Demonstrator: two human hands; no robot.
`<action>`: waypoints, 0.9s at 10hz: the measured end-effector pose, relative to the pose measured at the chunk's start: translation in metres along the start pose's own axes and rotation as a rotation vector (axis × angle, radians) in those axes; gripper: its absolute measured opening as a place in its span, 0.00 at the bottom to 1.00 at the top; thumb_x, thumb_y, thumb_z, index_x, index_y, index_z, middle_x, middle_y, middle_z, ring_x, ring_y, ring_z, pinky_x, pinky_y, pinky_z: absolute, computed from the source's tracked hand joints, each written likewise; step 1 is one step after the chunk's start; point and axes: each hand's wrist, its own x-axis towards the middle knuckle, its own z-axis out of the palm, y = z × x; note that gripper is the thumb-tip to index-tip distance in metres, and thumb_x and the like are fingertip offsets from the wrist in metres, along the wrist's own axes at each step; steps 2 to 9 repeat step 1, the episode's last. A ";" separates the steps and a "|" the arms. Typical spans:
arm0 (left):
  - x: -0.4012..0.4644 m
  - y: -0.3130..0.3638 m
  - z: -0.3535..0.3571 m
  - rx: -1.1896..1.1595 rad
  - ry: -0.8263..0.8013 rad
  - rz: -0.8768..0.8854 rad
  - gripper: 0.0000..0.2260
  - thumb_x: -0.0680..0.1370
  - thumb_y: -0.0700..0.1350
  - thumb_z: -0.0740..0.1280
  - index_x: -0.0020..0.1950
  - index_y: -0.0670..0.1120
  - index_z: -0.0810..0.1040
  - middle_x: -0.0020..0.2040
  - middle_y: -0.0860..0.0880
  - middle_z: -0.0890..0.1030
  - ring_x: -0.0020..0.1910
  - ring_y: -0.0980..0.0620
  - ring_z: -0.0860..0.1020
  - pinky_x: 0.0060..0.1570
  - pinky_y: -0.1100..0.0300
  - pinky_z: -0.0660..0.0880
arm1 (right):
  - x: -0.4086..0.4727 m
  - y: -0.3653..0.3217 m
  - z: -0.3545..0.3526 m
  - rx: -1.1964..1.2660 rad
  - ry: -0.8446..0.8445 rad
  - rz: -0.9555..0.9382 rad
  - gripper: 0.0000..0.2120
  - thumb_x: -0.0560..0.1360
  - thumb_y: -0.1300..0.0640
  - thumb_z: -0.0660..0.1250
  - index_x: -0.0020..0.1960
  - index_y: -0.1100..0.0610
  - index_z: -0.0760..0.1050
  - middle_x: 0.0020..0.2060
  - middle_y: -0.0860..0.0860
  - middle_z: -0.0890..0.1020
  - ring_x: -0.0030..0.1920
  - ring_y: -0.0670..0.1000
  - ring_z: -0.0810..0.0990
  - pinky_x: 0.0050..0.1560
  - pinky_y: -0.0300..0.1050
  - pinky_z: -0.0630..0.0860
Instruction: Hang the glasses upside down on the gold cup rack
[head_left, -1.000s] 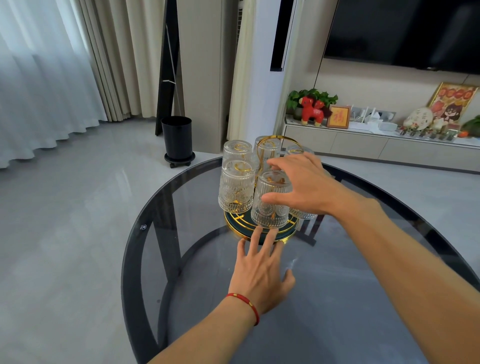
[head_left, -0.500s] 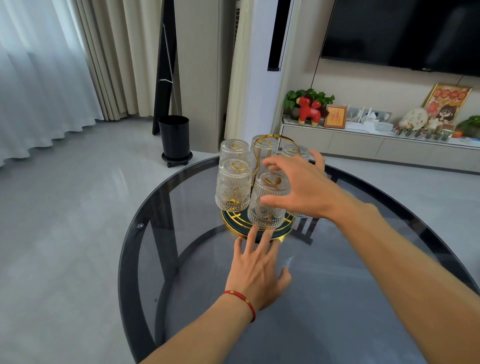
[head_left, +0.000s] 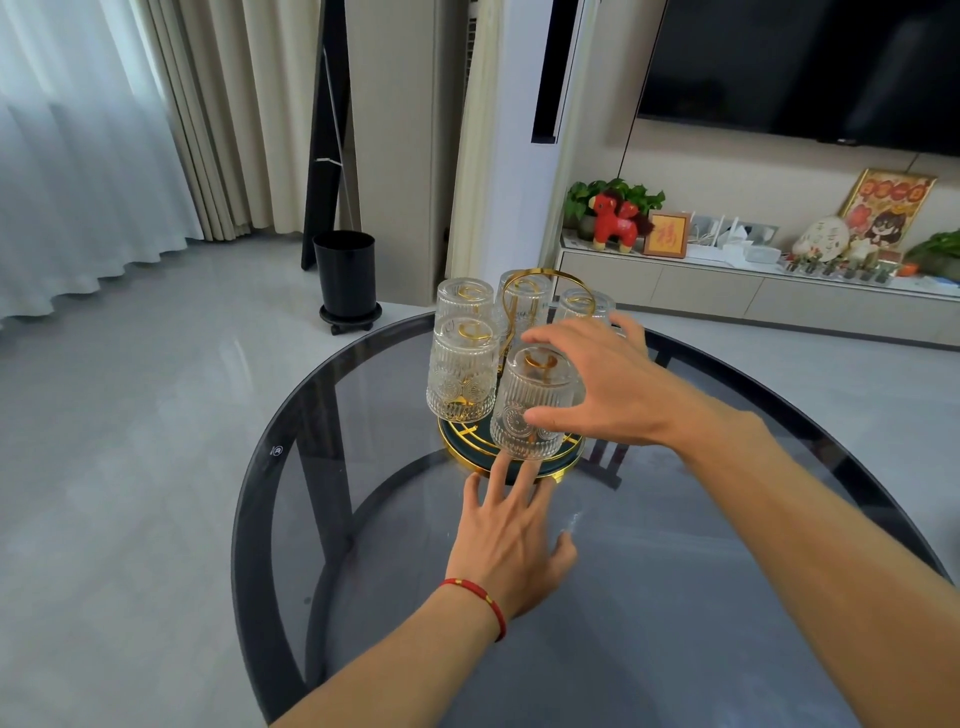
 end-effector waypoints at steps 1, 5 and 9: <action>-0.001 0.000 0.000 -0.018 -0.005 -0.012 0.25 0.77 0.62 0.55 0.67 0.49 0.73 0.74 0.46 0.69 0.76 0.38 0.60 0.70 0.36 0.66 | -0.003 0.002 0.001 0.005 -0.001 -0.004 0.39 0.73 0.37 0.73 0.79 0.48 0.65 0.77 0.47 0.69 0.79 0.50 0.63 0.80 0.63 0.44; -0.001 0.000 0.000 -0.018 -0.005 -0.012 0.25 0.77 0.62 0.55 0.67 0.49 0.73 0.74 0.46 0.69 0.76 0.38 0.60 0.70 0.36 0.66 | -0.003 0.002 0.001 0.005 -0.001 -0.004 0.39 0.73 0.37 0.73 0.79 0.48 0.65 0.77 0.47 0.69 0.79 0.50 0.63 0.80 0.63 0.44; -0.001 0.000 0.000 -0.018 -0.005 -0.012 0.25 0.77 0.62 0.55 0.67 0.49 0.73 0.74 0.46 0.69 0.76 0.38 0.60 0.70 0.36 0.66 | -0.003 0.002 0.001 0.005 -0.001 -0.004 0.39 0.73 0.37 0.73 0.79 0.48 0.65 0.77 0.47 0.69 0.79 0.50 0.63 0.80 0.63 0.44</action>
